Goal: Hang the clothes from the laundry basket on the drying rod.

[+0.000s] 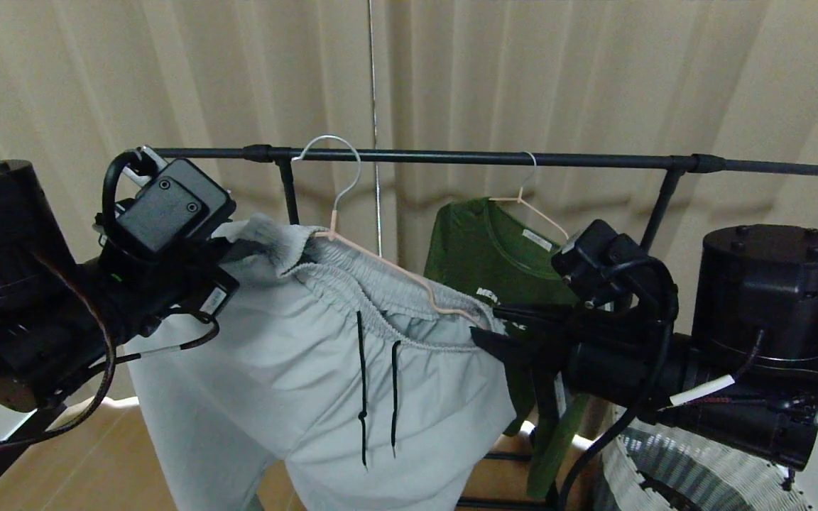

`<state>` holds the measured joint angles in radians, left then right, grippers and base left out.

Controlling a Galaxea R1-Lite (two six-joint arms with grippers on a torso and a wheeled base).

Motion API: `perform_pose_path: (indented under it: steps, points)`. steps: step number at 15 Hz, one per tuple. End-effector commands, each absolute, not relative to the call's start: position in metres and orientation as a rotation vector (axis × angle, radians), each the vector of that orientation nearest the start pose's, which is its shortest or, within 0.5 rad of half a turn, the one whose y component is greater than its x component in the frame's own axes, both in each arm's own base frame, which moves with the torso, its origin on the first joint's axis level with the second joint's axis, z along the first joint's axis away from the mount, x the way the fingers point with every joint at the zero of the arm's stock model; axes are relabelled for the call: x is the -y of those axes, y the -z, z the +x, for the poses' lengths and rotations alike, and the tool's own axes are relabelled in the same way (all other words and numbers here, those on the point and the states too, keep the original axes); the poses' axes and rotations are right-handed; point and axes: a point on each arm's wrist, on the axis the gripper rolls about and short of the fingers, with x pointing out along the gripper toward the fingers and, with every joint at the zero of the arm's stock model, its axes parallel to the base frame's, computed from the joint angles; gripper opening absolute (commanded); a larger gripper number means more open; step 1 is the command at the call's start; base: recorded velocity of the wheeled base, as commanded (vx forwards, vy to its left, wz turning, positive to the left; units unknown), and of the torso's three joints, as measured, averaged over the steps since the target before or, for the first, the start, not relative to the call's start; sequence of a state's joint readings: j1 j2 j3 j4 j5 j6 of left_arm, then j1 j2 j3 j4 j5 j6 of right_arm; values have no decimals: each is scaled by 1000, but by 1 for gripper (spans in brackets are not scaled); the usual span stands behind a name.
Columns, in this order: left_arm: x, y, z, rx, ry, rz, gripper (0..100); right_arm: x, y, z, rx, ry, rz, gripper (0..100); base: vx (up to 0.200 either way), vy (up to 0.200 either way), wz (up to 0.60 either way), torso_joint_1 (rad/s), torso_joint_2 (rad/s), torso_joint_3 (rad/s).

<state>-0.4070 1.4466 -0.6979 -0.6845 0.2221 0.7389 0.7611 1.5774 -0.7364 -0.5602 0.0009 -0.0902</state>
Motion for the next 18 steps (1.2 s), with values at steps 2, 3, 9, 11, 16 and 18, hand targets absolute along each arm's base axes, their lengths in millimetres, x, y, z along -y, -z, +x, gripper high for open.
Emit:
perform_pose_path:
  steps: [2,3,9,11,16,18]
  points:
    - [95,-227,227,11,211,742,0,-193,-197,197,-207,-783,-200,100,0,0,0,0,0,0]
    - [96,-227,226,9,213,715,0,-193,-197,197,-200,-782,-214,100,0,0,0,0,0,0]
    - [115,-228,216,18,298,553,0,-216,-204,221,-128,-778,-289,100,0,0,0,0,0,0]
    - [115,-227,215,18,301,547,0,-220,-207,235,-100,-713,-331,100,0,0,0,0,0,0]
    - [118,-227,212,22,315,537,0,-220,-211,251,-77,-657,-365,100,0,0,0,0,0,0]
    - [122,-230,211,51,326,508,0,-220,-211,250,-75,-657,-364,100,0,0,0,0,0,0]
